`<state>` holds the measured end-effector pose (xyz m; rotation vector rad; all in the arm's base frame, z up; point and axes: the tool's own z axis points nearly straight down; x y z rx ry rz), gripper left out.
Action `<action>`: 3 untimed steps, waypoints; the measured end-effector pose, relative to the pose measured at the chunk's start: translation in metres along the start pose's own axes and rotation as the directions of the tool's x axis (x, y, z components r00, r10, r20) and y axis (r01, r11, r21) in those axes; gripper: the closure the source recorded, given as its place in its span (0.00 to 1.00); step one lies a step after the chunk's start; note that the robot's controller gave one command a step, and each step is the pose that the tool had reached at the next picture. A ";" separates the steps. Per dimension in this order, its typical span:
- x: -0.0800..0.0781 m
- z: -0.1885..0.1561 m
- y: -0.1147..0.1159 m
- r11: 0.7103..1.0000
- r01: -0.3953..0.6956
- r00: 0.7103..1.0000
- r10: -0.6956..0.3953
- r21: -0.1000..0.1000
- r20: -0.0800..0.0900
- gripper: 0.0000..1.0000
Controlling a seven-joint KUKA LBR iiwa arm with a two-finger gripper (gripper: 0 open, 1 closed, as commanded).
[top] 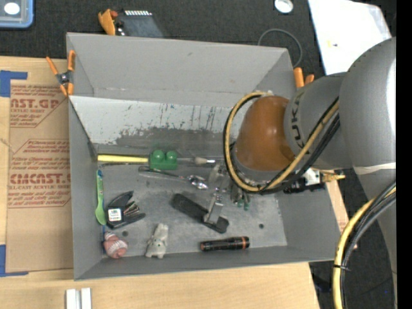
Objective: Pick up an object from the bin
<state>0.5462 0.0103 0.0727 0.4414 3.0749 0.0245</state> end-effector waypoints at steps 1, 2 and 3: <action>-0.009 0.002 -0.013 1.000 0.028 1.000 -0.028 0.001 -0.005 0.00; -0.044 0.004 0.006 0.998 -0.064 0.998 0.064 0.003 -0.012 0.00; -0.073 0.002 0.016 0.998 -0.064 0.998 0.064 0.000 0.000 1.00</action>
Offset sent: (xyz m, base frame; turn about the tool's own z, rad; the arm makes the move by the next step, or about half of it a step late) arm 0.0471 -0.0047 -0.0027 0.0663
